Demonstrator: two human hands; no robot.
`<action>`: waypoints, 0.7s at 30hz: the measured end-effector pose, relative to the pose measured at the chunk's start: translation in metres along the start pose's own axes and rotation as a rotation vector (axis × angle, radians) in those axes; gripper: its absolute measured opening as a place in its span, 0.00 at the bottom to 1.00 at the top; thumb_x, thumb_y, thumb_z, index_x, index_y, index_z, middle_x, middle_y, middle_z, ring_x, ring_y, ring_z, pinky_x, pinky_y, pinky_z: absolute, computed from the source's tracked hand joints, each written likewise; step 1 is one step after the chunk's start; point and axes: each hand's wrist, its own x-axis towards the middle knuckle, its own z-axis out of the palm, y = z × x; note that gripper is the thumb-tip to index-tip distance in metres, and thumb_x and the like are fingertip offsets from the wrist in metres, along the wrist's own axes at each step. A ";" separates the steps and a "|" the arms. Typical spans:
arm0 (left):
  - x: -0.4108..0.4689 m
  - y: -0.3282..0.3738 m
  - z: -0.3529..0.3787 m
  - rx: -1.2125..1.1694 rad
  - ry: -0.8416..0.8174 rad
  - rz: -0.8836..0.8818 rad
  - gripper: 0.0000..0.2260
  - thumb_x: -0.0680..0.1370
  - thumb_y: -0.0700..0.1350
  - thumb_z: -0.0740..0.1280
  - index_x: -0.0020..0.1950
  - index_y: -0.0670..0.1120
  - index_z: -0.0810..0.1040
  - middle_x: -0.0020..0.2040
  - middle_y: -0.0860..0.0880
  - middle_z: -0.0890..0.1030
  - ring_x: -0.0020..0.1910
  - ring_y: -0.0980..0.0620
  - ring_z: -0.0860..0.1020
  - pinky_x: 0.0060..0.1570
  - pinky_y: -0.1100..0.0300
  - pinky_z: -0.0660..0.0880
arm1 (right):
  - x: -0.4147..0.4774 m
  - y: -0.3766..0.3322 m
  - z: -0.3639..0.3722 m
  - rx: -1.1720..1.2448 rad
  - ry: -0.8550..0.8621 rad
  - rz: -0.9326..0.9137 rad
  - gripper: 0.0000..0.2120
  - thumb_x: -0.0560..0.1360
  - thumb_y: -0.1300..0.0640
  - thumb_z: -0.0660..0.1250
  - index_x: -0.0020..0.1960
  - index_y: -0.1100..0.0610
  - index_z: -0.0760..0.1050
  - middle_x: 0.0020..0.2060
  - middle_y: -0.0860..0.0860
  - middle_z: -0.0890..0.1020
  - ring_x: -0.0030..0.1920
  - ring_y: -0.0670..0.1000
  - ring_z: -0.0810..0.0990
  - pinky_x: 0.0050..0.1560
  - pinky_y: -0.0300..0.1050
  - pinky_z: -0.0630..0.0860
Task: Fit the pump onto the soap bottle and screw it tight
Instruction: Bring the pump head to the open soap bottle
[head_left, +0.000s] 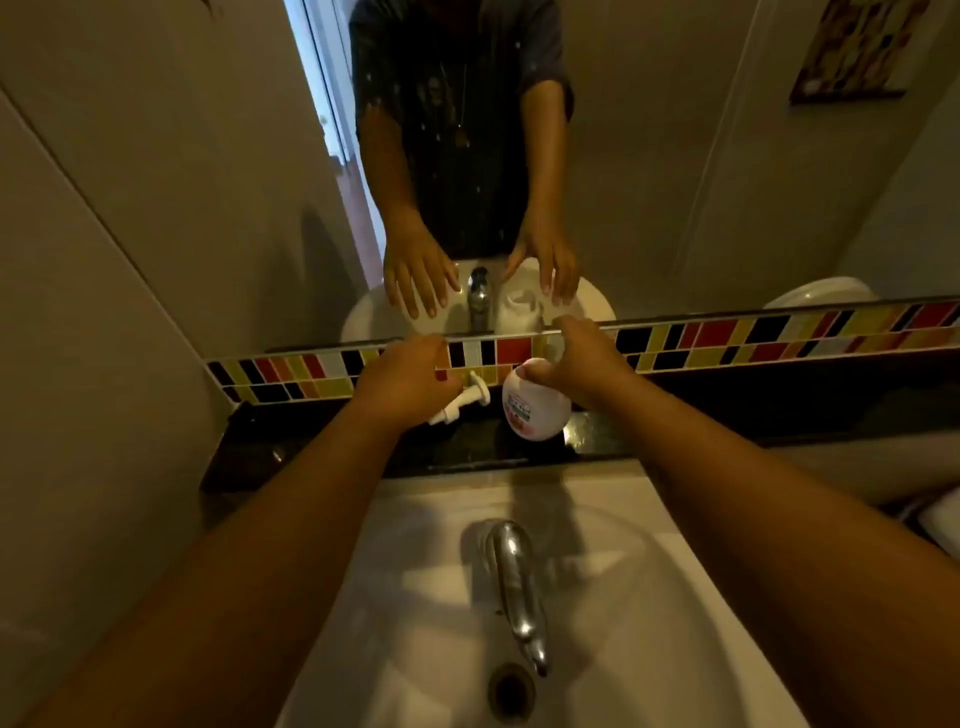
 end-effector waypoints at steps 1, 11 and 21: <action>0.001 -0.001 0.006 0.025 -0.023 -0.027 0.18 0.74 0.54 0.68 0.61 0.49 0.75 0.55 0.47 0.80 0.50 0.47 0.78 0.50 0.47 0.77 | 0.000 0.004 0.005 0.026 -0.013 0.021 0.32 0.66 0.46 0.73 0.66 0.53 0.66 0.62 0.57 0.74 0.62 0.60 0.74 0.57 0.58 0.76; 0.012 -0.027 0.058 0.261 -0.015 -0.048 0.22 0.72 0.51 0.73 0.63 0.47 0.74 0.57 0.44 0.79 0.54 0.43 0.77 0.51 0.49 0.77 | 0.008 0.030 0.046 0.153 0.024 0.116 0.29 0.67 0.50 0.74 0.64 0.56 0.69 0.63 0.55 0.77 0.63 0.57 0.75 0.60 0.55 0.73; 0.013 -0.024 0.047 0.047 -0.015 -0.085 0.17 0.72 0.50 0.72 0.58 0.48 0.76 0.53 0.45 0.80 0.50 0.44 0.78 0.50 0.47 0.78 | -0.001 0.031 0.049 0.198 0.071 0.090 0.28 0.67 0.52 0.74 0.64 0.55 0.70 0.62 0.55 0.77 0.63 0.57 0.75 0.60 0.53 0.74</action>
